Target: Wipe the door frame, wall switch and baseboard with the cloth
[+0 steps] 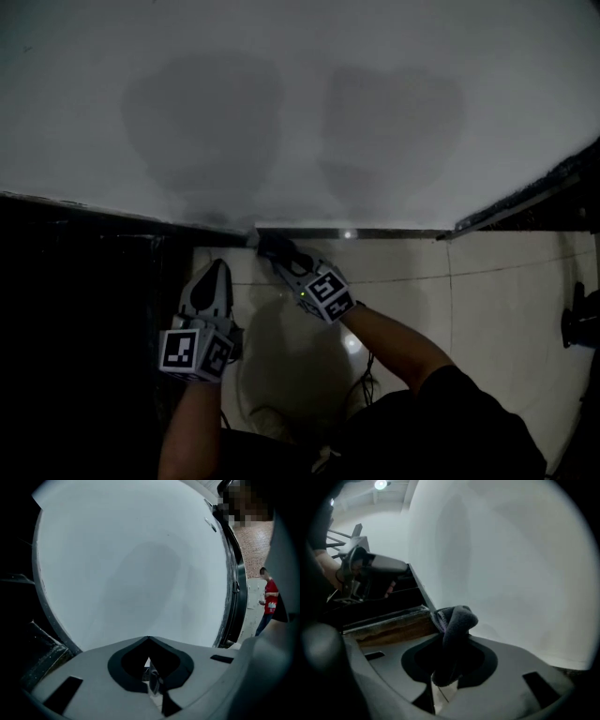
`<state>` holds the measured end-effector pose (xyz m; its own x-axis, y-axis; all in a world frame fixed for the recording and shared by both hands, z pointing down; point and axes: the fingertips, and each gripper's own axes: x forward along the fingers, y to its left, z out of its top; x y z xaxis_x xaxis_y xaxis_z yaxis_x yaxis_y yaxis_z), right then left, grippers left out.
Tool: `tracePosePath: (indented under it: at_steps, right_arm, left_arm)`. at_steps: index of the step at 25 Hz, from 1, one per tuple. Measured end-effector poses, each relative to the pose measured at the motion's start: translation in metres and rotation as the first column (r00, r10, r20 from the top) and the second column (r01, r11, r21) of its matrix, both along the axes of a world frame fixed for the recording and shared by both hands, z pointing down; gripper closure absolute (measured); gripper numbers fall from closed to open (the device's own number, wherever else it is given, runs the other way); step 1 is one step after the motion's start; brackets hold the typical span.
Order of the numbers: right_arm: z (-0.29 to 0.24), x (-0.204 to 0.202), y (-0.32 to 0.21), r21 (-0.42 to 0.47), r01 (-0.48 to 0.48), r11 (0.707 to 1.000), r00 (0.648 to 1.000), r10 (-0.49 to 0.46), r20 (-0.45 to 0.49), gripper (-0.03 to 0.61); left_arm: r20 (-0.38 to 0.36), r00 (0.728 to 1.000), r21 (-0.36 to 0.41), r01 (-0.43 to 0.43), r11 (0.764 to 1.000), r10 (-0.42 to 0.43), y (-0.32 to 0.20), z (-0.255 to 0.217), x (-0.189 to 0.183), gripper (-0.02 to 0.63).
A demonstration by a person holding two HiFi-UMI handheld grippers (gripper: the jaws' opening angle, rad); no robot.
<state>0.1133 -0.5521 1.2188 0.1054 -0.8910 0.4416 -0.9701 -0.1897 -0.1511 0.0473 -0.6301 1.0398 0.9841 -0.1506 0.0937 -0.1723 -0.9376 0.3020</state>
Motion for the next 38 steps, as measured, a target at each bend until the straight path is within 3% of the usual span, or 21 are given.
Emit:
tracePosePath:
  at_steps: [6, 9, 14, 18, 38]
  right_arm:
    - [0.045, 0.008, -0.04, -0.075, -0.028, 0.997, 0.998, 0.024, -0.062, 0.494]
    - [0.063, 0.015, -0.048, -0.09, -0.072, 0.993, 0.996, 0.067, -0.063, 0.494]
    - [0.069, 0.034, -0.04, -0.108, -0.137, 0.985, 0.987, 0.126, -0.096, 0.494]
    - [0.071, 0.047, -0.018, -0.128, -0.181, 0.975, 0.979, 0.166, -0.117, 0.494]
    - [0.066, 0.122, 0.136, -0.156, -0.42, 0.894, 0.907, 0.407, -0.111, 0.494]
  left_arm:
    - [0.036, 0.999, -0.026, 0.04, 0.999, -0.039, -0.019, 0.006, -0.03, 0.621]
    - [0.013, 0.998, -0.072, 0.069, 0.995, -0.068, -0.024, 0.001, -0.037, 0.621]
    - [0.003, 0.999, -0.066, 0.046, 0.997, -0.046, -0.016, -0.005, -0.036, 0.621]
    - [0.005, 1.0, -0.038, 0.0, 0.999, 0.001, -0.006, -0.004, -0.031, 0.621]
    - [-0.026, 0.991, -0.081, -0.132, 0.988, 0.13, 0.049, 0.002, 0.032, 0.621]
